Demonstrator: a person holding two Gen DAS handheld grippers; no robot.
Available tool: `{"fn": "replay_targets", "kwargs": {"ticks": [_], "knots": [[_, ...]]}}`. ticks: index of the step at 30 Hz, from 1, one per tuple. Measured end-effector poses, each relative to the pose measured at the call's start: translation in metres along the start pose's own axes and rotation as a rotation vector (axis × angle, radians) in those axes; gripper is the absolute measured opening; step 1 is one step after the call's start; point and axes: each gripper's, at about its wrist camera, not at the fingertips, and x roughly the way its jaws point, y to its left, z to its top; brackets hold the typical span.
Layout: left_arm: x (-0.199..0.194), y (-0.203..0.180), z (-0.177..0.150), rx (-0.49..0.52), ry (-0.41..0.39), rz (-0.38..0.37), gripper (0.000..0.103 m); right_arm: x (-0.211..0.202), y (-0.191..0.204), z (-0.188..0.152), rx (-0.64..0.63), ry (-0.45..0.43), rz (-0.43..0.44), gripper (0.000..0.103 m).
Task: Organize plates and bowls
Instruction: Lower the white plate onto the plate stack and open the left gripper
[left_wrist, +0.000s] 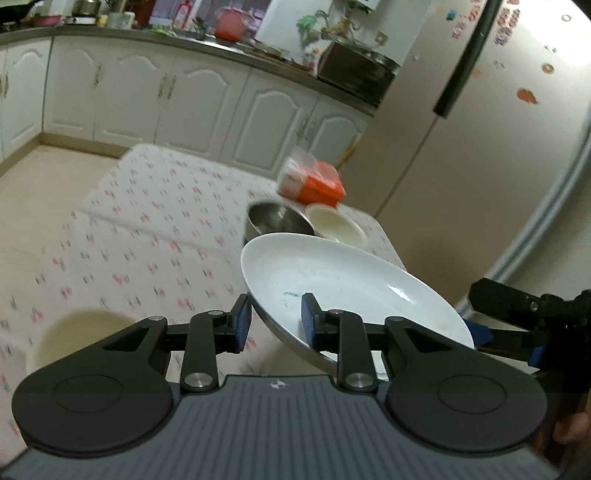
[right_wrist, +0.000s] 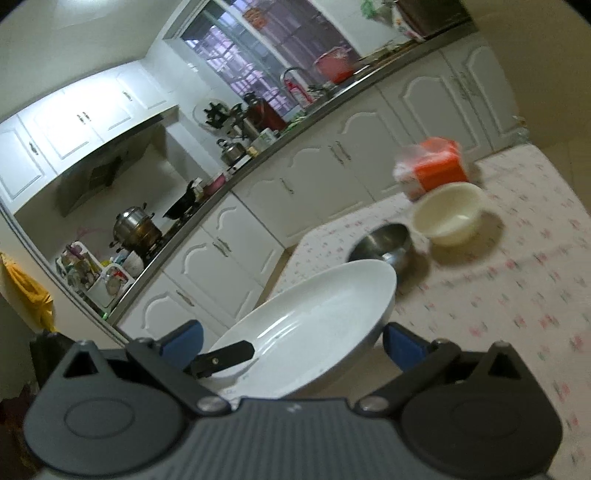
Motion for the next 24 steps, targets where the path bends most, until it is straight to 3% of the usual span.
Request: {"fn": "replay_targets", "kwargs": {"ticks": [13, 24], "knots": [[0.022, -0.018, -0.036, 0.055, 0.036, 0.017, 0.029, -0.036, -0.034, -0.049, 0.102, -0.034, -0.040, 0.103], [0.009, -0.028, -0.065, 0.058, 0.066, 0.043, 0.029, -0.039, -0.033, -0.065, 0.051, -0.041, -0.055, 0.103]]}}
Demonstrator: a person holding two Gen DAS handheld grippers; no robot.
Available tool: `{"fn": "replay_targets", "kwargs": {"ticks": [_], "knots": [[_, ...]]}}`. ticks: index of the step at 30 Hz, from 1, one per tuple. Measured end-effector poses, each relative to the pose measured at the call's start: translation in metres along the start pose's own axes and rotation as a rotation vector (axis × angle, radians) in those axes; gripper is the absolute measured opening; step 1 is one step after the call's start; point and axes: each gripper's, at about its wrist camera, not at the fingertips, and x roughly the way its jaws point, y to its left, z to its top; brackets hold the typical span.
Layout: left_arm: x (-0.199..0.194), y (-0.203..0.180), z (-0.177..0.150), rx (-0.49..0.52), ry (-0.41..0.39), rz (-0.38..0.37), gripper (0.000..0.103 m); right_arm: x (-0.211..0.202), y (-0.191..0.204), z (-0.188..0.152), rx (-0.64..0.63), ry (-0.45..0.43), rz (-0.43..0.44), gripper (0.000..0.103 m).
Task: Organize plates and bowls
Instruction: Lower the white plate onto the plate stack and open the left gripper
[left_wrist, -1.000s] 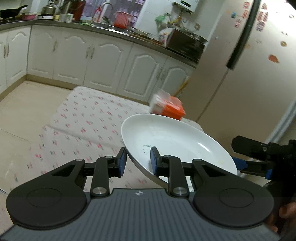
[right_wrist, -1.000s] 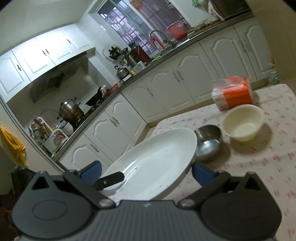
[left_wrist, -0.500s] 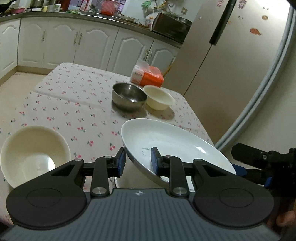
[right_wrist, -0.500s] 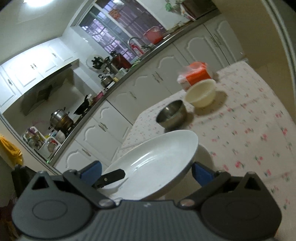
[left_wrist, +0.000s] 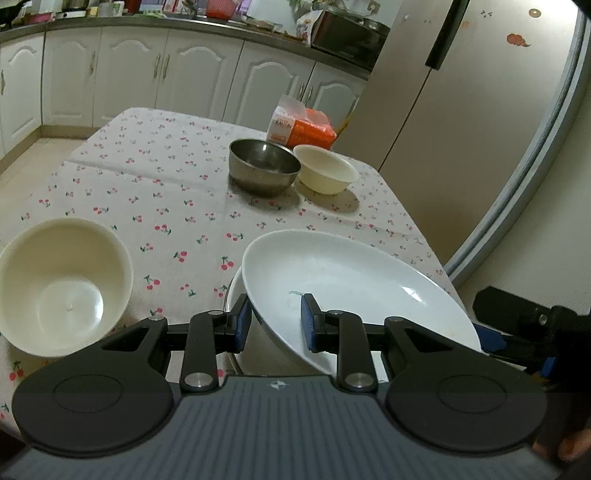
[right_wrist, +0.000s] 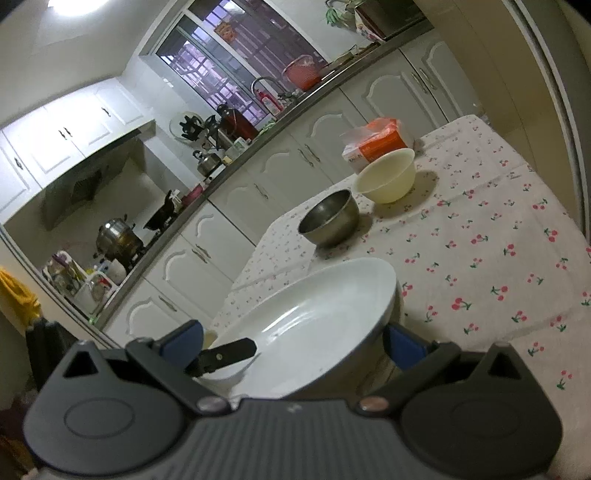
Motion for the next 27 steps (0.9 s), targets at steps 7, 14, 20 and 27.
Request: {"fn": "replay_targets", "kwargs": {"ticks": [7, 14, 20, 27], "knots": [[0.001, 0.000, -0.009, 0.002, 0.025, 0.001, 0.028, -0.001, 0.001, -0.006, -0.025, -0.005, -0.025, 0.103], [-0.001, 0.003, -0.010, 0.003, 0.023, -0.015, 0.029, -0.001, 0.004, -0.009, -0.047, -0.002, -0.051, 0.103], [-0.001, 0.007, -0.011, -0.013, 0.019, -0.037, 0.032, -0.001, 0.004, -0.010, -0.042, 0.000, -0.054, 0.103], [-0.007, 0.007, -0.012, 0.003, -0.007, -0.038, 0.043, -0.001, 0.012, -0.011, -0.068, 0.008, -0.089, 0.103]]}}
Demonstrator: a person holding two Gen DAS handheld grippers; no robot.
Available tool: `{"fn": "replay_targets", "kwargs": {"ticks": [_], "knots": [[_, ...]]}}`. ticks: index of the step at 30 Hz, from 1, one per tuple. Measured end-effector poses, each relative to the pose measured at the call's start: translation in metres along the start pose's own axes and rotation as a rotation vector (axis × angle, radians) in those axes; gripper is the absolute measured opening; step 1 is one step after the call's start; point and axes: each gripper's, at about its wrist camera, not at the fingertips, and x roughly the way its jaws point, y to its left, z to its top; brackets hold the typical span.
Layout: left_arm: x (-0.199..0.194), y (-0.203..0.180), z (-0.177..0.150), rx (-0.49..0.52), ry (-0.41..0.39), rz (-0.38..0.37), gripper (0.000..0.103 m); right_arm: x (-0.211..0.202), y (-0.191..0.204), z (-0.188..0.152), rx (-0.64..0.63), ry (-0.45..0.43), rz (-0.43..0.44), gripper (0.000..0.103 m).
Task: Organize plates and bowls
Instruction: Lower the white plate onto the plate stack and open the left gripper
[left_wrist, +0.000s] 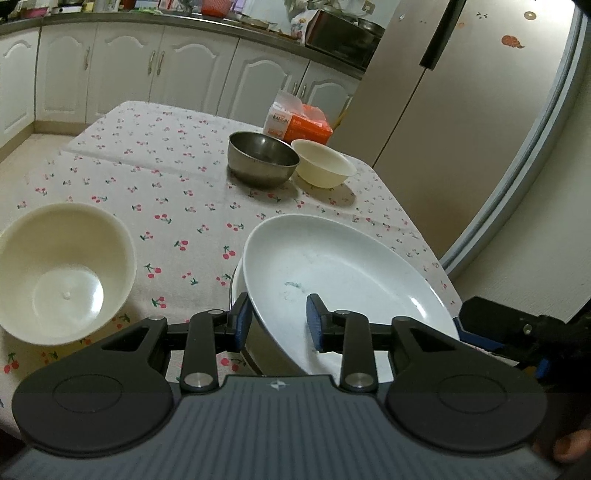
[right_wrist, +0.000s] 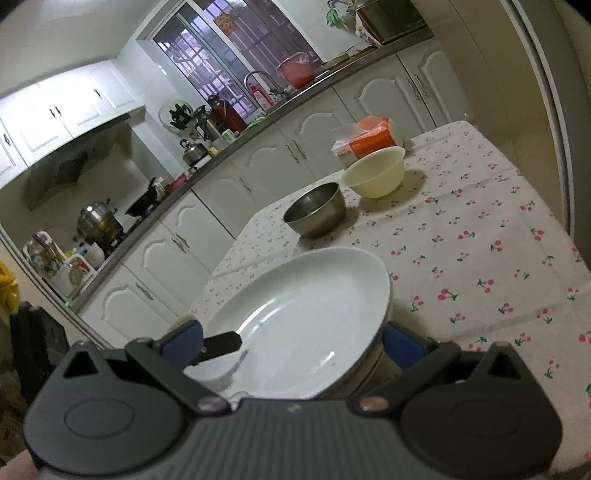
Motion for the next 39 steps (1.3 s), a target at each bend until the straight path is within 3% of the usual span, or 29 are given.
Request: {"fn": "replay_targets", "kwargs": {"ticks": [5, 9, 16, 21, 28, 39], "knots": [[-0.002, -0.004, 0.000, 0.025, 0.007, -0.012, 0.055, -0.003, 0.003, 0.001, -0.006, -0.012, -0.004, 0.103], [-0.004, -0.011, -0.001, 0.084, 0.010, 0.044, 0.081, -0.002, 0.000, 0.001, 0.009, -0.009, -0.014, 0.102], [-0.008, -0.002, -0.002, 0.077, 0.007, 0.041, 0.084, -0.004, -0.001, -0.003, 0.036, -0.017, -0.033, 0.103], [-0.014, 0.004, 0.001, 0.069, -0.008, 0.060, 0.099, -0.009, -0.002, 0.001, 0.062, -0.048, -0.060, 0.103], [-0.028, 0.007, 0.011, 0.071, -0.041, 0.090, 0.103, -0.011, -0.005, 0.007, 0.129, -0.070, -0.056, 0.103], [-0.033, 0.017, 0.028, 0.087, -0.079, 0.203, 0.103, -0.006, 0.008, 0.019, 0.122, -0.062, -0.051, 0.103]]}}
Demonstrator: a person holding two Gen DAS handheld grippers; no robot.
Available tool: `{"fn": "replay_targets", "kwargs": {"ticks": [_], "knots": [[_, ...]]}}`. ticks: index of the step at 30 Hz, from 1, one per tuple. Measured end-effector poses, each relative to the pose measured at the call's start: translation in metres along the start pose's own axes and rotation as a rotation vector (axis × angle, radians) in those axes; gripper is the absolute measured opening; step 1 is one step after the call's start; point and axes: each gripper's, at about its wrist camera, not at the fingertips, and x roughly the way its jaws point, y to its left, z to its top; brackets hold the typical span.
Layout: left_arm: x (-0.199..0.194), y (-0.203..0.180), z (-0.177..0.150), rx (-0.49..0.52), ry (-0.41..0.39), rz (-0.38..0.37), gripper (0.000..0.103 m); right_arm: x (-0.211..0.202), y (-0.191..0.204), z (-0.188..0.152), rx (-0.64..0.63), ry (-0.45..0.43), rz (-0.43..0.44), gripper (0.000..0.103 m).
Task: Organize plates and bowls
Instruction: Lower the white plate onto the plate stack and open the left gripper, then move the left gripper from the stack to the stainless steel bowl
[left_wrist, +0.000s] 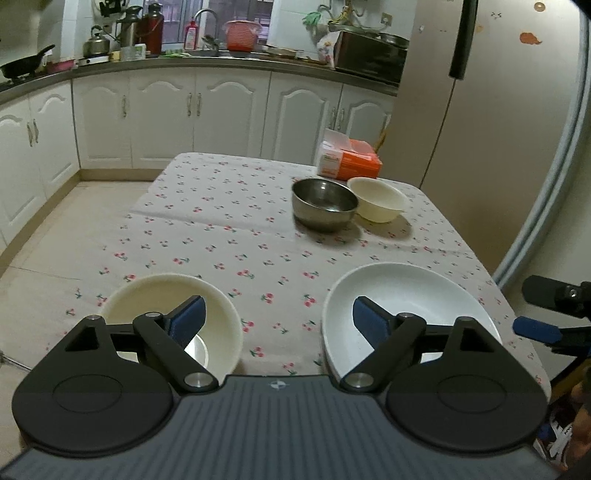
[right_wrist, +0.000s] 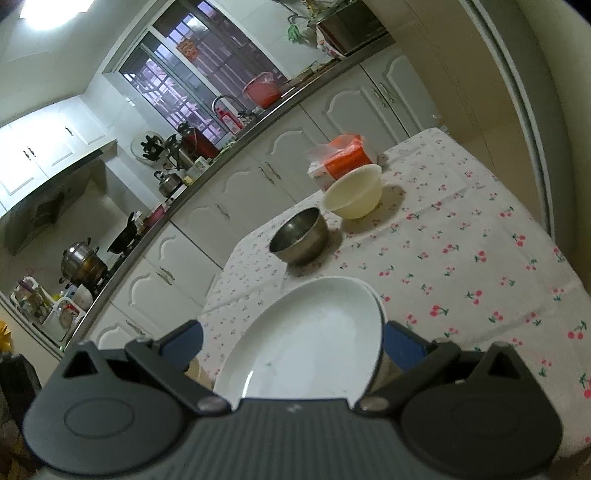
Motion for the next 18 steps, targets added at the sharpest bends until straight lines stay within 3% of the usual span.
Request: {"fn": "replay_targets", "kwargs": {"ticks": [7, 18], "knots": [[0.003, 0.006, 0.014, -0.001, -0.014, 0.024, 0.103, 0.008, 0.005, 0.014, -0.014, -0.004, -0.022, 0.103], [0.025, 0.014, 0.066, -0.006, -0.036, 0.030, 0.103, 0.027, 0.001, 0.052, 0.009, -0.026, -0.006, 0.103]]}}
